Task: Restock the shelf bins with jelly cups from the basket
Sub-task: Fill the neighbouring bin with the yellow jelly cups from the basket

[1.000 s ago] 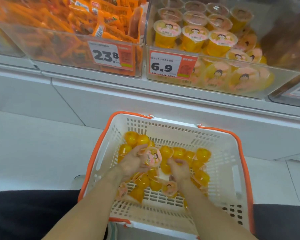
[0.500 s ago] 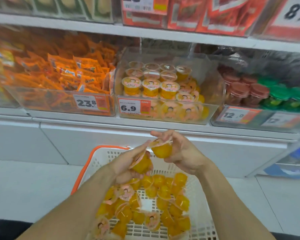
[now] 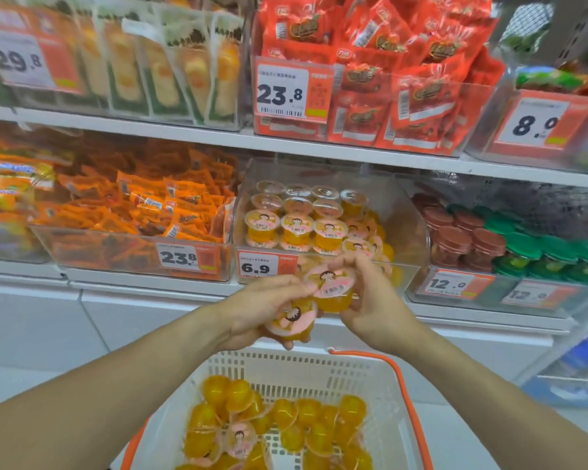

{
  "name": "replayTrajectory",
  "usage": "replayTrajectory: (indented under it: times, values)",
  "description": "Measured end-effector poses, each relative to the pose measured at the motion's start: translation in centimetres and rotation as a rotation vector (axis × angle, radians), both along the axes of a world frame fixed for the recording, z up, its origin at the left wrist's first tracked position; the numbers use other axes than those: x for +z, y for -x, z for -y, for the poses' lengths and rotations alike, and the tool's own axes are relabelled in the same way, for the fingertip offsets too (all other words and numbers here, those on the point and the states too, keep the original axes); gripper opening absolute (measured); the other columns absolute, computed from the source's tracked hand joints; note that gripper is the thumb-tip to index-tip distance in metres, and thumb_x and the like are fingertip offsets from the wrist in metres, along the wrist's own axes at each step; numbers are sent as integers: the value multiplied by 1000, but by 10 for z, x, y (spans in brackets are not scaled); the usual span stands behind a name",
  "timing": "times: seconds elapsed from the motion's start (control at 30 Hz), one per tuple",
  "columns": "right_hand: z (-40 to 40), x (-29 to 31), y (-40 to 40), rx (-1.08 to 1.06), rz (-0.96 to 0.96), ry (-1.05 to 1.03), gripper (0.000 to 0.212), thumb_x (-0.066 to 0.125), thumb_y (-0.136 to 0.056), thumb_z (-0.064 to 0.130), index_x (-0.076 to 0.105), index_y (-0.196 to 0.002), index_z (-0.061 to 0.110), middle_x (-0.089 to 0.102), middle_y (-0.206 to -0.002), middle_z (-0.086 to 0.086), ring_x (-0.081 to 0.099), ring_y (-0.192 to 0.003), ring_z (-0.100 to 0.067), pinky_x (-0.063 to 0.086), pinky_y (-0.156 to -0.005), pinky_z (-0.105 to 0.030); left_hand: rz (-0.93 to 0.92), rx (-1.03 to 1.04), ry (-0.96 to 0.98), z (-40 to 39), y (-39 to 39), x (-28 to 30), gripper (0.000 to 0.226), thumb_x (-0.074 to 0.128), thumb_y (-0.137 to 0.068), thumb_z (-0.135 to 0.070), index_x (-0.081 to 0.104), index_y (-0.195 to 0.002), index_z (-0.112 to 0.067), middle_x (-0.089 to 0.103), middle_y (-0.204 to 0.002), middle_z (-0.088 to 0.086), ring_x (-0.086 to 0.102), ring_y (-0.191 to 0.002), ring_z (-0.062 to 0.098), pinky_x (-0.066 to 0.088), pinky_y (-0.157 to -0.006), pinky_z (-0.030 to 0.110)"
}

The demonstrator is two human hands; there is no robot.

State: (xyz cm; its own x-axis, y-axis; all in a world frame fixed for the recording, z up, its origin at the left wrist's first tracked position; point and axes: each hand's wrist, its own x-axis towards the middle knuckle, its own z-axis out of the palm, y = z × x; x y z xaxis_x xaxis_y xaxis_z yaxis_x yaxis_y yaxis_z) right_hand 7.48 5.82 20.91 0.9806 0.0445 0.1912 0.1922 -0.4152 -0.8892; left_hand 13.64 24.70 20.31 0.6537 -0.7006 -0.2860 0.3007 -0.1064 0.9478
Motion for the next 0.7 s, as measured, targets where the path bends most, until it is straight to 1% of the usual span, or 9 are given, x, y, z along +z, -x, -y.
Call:
replayTrajectory:
  times: [0.07, 0.13, 0.23, 0.33, 0.37, 0.43, 0.5, 0.57, 0.7]
  values:
    - [3, 4, 0, -40, -2, 135, 73, 52, -71, -27, 45, -122, 24, 54, -106, 17, 55, -99, 16, 50, -78, -12, -24, 21, 34, 7, 0, -4, 20, 70, -83, -38, 61, -84, -20, 68, -90, 18, 65, -75, 35, 49, -53, 32]
    - [9, 7, -4, -71, -3, 227, 83, 55, -70, -24, 38, -133, 27, 53, -105, 20, 55, -103, 11, 48, -81, -9, -42, 45, 67, 13, 1, -6, 17, 70, -85, -34, 59, -82, -21, 68, -89, 15, 65, -77, 35, 48, -53, 32]
    - [21, 15, -12, -50, -46, 329, 86, 55, -75, -16, 32, -141, 34, 45, -112, 39, 57, -110, -5, 55, -88, -27, -37, 97, 119, 14, -5, -3, 24, 70, -81, -34, 57, -93, -18, 68, -96, 15, 64, -78, 35, 48, -52, 31]
    - [33, 26, -17, -116, -61, 580, 80, 48, -77, -14, 38, -142, 30, 50, -113, 12, 58, -92, -5, 52, -79, -26, 5, 201, 141, 13, -12, -2, 27, 71, -81, -33, 58, -97, -15, 68, -91, 15, 62, -73, 31, 47, -49, 30]
    - [35, 29, -18, -162, -56, 526, 72, 48, -79, -14, 43, -138, 28, 57, -101, 5, 60, -81, -8, 50, -72, -26, 33, 240, 141, 14, -14, -3, 19, 69, -86, -30, 59, -92, -15, 67, -86, 13, 61, -69, 28, 47, -48, 30]
    - [32, 35, -18, -179, -140, 162, 59, 50, -84, -15, 50, -128, 24, 63, -78, -8, 62, -60, -22, 51, -57, -33, 92, 317, 132, 16, -19, -6, 15, 66, -92, -25, 59, -82, -17, 66, -78, 10, 58, -60, 25, 46, -47, 29]
    - [17, 37, -18, -125, -289, -185, 37, 56, -94, -1, 51, -125, 20, 65, -71, -16, 63, -57, -33, 53, -49, -36, 160, 364, 128, 19, -22, -7, 19, 67, -92, -24, 58, -77, -17, 65, -75, 11, 57, -57, 26, 46, -46, 30]
    - [2, 29, -21, -139, -300, -297, 31, 59, -97, 11, 48, -126, 12, 68, -74, -21, 66, -59, -34, 56, -52, -36, 257, 404, 97, 23, -23, -6, 20, 68, -91, -25, 58, -77, -16, 65, -72, 7, 57, -57, 21, 46, -45, 31]
    - [-10, 18, -31, -323, -110, -432, 31, 63, -93, 0, 51, -122, -2, 69, -65, -18, 64, -50, -24, 53, -48, -30, 345, 428, 77, 29, -18, -2, 19, 68, -92, -27, 63, -90, -9, 66, -73, 1, 60, -61, 14, 48, -48, 30]
